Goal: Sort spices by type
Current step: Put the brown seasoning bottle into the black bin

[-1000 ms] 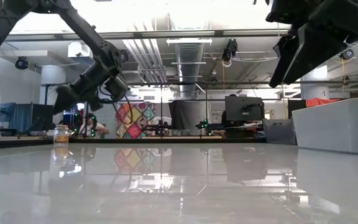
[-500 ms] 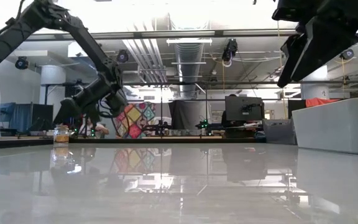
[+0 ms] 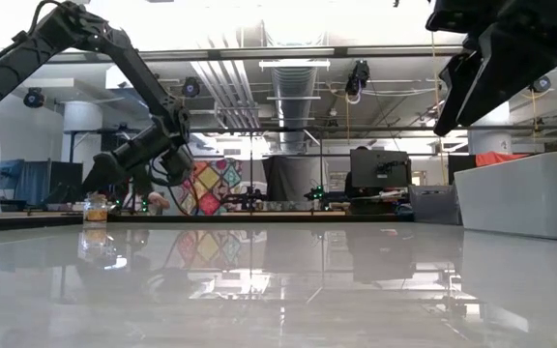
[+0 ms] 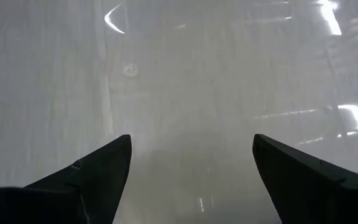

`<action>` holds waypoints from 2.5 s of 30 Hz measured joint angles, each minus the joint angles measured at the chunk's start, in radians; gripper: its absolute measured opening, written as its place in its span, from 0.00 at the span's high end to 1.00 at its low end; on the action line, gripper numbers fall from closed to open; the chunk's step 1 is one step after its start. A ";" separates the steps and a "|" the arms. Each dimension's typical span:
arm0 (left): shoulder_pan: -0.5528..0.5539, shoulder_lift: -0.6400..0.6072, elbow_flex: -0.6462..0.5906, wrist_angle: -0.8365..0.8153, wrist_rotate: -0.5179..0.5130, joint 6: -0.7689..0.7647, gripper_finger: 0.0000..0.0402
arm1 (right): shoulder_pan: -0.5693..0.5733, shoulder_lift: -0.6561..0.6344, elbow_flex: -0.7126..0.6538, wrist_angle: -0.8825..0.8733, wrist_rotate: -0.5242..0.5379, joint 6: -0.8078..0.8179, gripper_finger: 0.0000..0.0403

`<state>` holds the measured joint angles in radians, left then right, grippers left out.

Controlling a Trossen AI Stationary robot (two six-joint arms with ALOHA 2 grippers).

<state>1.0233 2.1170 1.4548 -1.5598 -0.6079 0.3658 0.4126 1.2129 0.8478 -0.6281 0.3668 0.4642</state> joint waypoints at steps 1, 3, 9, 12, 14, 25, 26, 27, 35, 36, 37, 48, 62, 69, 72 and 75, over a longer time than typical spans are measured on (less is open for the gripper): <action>0.000 0.000 0.000 0.002 0.003 0.004 0.97 | 0.000 0.000 0.000 0.000 0.000 0.001 0.19; 0.000 0.000 -0.001 0.010 0.005 0.010 0.99 | 0.000 0.000 0.000 0.000 0.000 0.008 0.19; -0.004 -0.001 0.003 0.025 0.005 0.018 1.00 | 0.000 0.000 0.000 0.000 0.000 0.008 0.22; -0.013 -0.001 0.003 0.028 0.006 0.022 1.00 | 0.000 0.000 0.000 0.000 0.000 0.007 0.23; -0.019 -0.001 0.003 0.031 0.013 0.022 1.00 | 0.000 0.000 0.000 0.000 0.000 0.007 0.24; -0.110 -0.004 0.003 0.036 0.072 0.021 1.00 | -0.001 0.000 0.000 0.005 0.001 -0.011 0.20; -0.124 -0.005 0.003 0.034 0.081 0.019 1.00 | -0.001 0.000 0.000 0.005 0.001 -0.011 0.20; -0.139 -0.005 0.003 0.033 0.091 0.018 1.00 | -0.001 0.000 0.000 0.005 0.002 -0.011 0.19; -0.268 -0.029 0.004 0.033 0.218 0.018 1.00 | -0.010 0.000 0.000 0.006 0.028 -0.031 0.19; -0.280 -0.038 0.004 0.036 0.241 0.018 1.00 | -0.014 0.000 0.000 0.007 0.028 -0.033 0.19; -0.294 -0.050 0.003 0.042 0.259 0.018 1.00 | -0.018 0.000 0.000 0.008 0.028 -0.035 0.19; -0.335 -0.228 -0.014 0.061 0.294 0.050 1.00 | -0.077 0.000 0.000 0.031 0.029 -0.094 0.19; -0.218 -0.163 -0.064 0.253 0.251 0.123 1.00 | -0.077 0.000 0.000 0.040 0.019 -0.072 0.18; -0.229 -0.163 -0.088 0.261 0.339 0.084 1.00 | -0.079 0.000 0.000 0.040 0.019 -0.089 0.22; -0.253 -0.163 -0.090 0.274 0.380 0.070 1.00 | -0.079 0.000 0.000 0.040 0.019 -0.090 0.22; -0.295 -0.163 -0.090 0.280 0.412 0.061 1.00 | -0.079 0.000 0.000 0.041 0.019 -0.095 0.22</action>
<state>0.7287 1.9545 1.3651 -1.2796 -0.1958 0.4267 0.3332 1.2129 0.8478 -0.5876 0.3859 0.3693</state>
